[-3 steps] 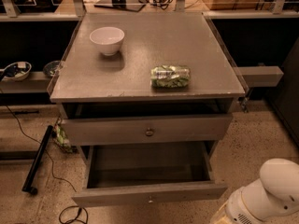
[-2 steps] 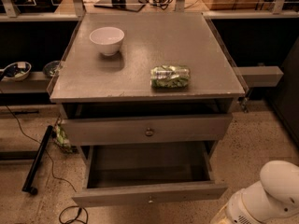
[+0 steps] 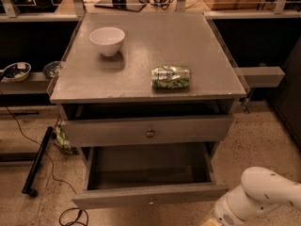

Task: Close middle drawer

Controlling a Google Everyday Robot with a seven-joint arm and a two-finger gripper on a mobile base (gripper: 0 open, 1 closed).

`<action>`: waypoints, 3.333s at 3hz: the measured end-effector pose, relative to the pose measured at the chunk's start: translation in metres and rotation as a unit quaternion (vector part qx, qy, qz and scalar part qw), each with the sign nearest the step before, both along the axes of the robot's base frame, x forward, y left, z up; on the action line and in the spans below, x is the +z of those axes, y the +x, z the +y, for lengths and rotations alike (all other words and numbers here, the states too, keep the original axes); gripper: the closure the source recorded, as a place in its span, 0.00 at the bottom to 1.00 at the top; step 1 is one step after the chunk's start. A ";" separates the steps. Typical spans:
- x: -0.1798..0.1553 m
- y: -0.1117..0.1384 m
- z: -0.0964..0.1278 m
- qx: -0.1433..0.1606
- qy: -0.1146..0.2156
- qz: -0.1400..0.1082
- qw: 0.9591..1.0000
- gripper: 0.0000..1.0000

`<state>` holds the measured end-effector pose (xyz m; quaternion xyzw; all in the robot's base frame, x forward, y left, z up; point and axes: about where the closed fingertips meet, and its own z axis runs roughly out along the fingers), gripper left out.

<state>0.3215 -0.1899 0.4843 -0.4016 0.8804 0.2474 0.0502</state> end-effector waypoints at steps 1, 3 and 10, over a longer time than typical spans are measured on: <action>-0.049 0.008 0.003 -0.015 0.012 0.032 0.999 1.00; -0.060 0.014 0.002 -0.041 0.013 0.031 0.999 1.00; -0.089 0.130 0.042 -0.146 0.029 -0.045 0.988 1.00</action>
Offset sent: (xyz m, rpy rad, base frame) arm 0.0090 0.0014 -0.0381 0.0144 0.0446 -0.0249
